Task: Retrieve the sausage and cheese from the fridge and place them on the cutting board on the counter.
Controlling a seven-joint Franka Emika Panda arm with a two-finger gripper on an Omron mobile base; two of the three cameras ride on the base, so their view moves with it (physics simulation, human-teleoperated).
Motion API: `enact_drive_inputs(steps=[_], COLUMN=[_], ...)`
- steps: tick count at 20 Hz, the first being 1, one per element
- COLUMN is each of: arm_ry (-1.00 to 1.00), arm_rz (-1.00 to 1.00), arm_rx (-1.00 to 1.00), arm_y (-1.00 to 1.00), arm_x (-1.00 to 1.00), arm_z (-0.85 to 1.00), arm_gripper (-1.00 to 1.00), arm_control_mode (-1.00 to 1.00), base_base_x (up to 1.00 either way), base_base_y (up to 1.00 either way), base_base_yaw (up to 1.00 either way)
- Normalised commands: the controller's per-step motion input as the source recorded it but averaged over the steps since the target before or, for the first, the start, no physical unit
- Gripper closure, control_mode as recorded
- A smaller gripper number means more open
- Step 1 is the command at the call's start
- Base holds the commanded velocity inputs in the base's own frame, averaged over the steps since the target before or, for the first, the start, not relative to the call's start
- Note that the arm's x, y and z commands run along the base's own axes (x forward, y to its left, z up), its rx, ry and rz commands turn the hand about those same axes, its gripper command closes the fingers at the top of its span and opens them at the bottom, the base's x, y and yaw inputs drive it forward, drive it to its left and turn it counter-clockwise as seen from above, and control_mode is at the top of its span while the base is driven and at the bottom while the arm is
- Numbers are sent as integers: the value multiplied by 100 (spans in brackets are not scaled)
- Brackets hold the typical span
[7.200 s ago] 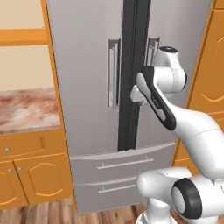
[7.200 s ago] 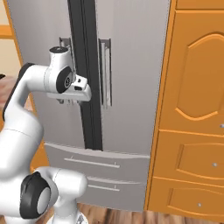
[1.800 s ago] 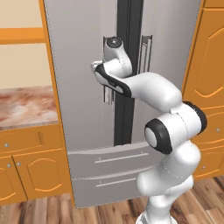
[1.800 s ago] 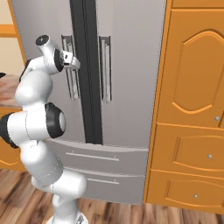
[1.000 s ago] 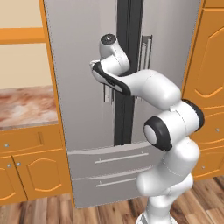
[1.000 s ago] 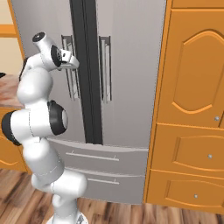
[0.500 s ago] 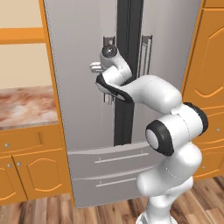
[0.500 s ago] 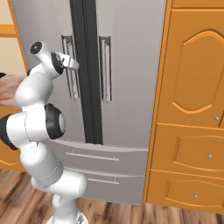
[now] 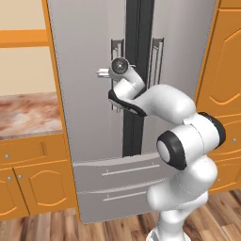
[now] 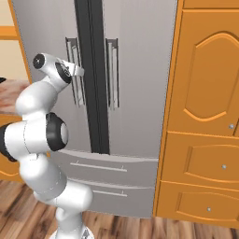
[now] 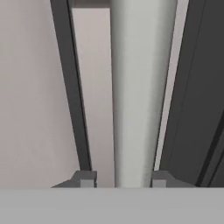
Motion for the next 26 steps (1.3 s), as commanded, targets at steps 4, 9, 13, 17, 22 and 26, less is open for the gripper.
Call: enact_drive_inputs(steps=[4,9,13,17,22,26], arm_ry=[2,2,0,0,0,2], arm_rz=[-1,0,0,0,0,0], arm_rx=[9,4,3,1,0,0], arm_y=[0,0,0,10,44,51], arm_x=[0,-52,-94,-100,-98,-51], arm_z=[66,62,62,69,65,54], arm_gripper=[100,100,100,100,100,100], arm_control_mode=[-100,-100,-100,-100,-100,-100], base_base_x=[0,0,0,0,0,0], base_base_y=[0,0,0,0,0,0], base_base_yaw=[0,0,0,0,0,0])
